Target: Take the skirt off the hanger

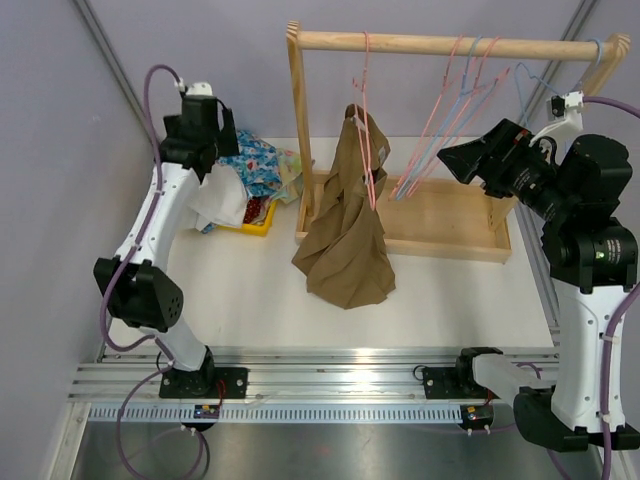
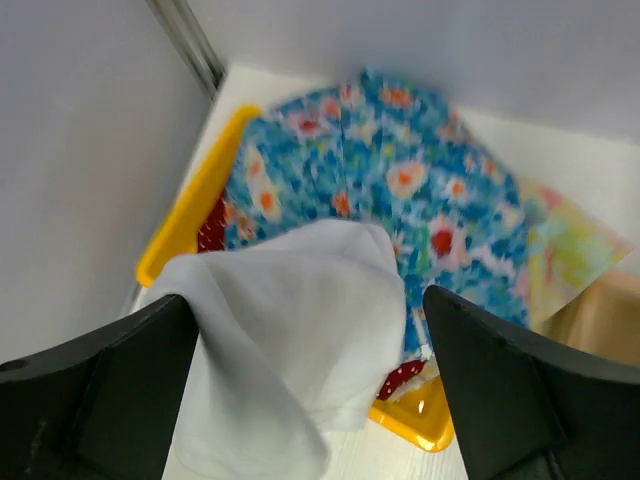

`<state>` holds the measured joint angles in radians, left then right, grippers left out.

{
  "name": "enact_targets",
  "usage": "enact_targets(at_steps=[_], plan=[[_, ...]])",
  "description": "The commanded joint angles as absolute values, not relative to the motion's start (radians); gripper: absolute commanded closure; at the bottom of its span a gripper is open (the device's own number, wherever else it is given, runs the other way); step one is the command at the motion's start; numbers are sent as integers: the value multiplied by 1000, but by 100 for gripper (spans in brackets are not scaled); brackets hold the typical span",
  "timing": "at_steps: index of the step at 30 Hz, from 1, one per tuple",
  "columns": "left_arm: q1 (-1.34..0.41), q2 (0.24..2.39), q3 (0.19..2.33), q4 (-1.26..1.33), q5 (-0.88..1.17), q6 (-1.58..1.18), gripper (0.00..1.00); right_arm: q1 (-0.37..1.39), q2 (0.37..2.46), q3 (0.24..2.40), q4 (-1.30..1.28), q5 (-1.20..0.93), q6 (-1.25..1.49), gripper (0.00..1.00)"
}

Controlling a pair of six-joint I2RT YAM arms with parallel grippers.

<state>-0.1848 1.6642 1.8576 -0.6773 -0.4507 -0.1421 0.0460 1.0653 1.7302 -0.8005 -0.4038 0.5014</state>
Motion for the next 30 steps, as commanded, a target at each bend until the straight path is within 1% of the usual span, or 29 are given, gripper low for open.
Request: enact_targets(at_steps=[1,3,8,11,15,17,18,19,20,21,22,23,24,25,27,28,30], plan=[[-172,1606,1697,-595,-307,-253,1,49,1034,1752,-790,-436,491,2],[-172,1557,1651,-568,-296,-259,1,49,1029,1764,-784,-474,497,2],[-181,1425,1690,-609,-272,-244,1,48,1022,1795,-655,-656,544,3],[-186,1349,1724,-667,-264,-207,1,48,1069,1835,-559,-745,623,3],[-186,1310,1730,-750,-271,-146,1,48,1147,1833,-425,-805,742,6],[-186,1275,1701,-759,-276,-153,1,58,1186,1861,-411,-785,739,7],[-186,1216,1645,-747,-262,-172,1,83,1230,1879,-419,-773,717,7],[-186,1185,1619,-736,-253,-184,1,103,1256,1932,-458,-731,698,7],[-186,1149,1585,-720,-239,-198,1,130,1287,1971,-492,-704,672,7],[-186,1091,1533,-713,-212,-222,1,200,1355,2017,-532,-672,610,8],[-186,1060,1505,-709,-198,-233,1,233,1392,2120,-628,-591,576,9],[-186,1037,1482,-706,-183,-244,1,270,1467,2176,-679,-547,548,10],[-187,994,1442,-707,-178,-262,1,311,1503,2275,-725,-504,508,11],[-187,977,1427,-710,-176,-270,1,330,1535,2314,-802,-421,497,12],[-189,941,1392,-713,-158,-282,1,362,1603,2388,-856,-338,451,14],[-189,911,1362,-716,-155,-287,1,395,1617,2396,-888,-249,439,15],[-189,882,1333,-721,-144,-287,1,423,1641,2390,-900,-181,408,15]])
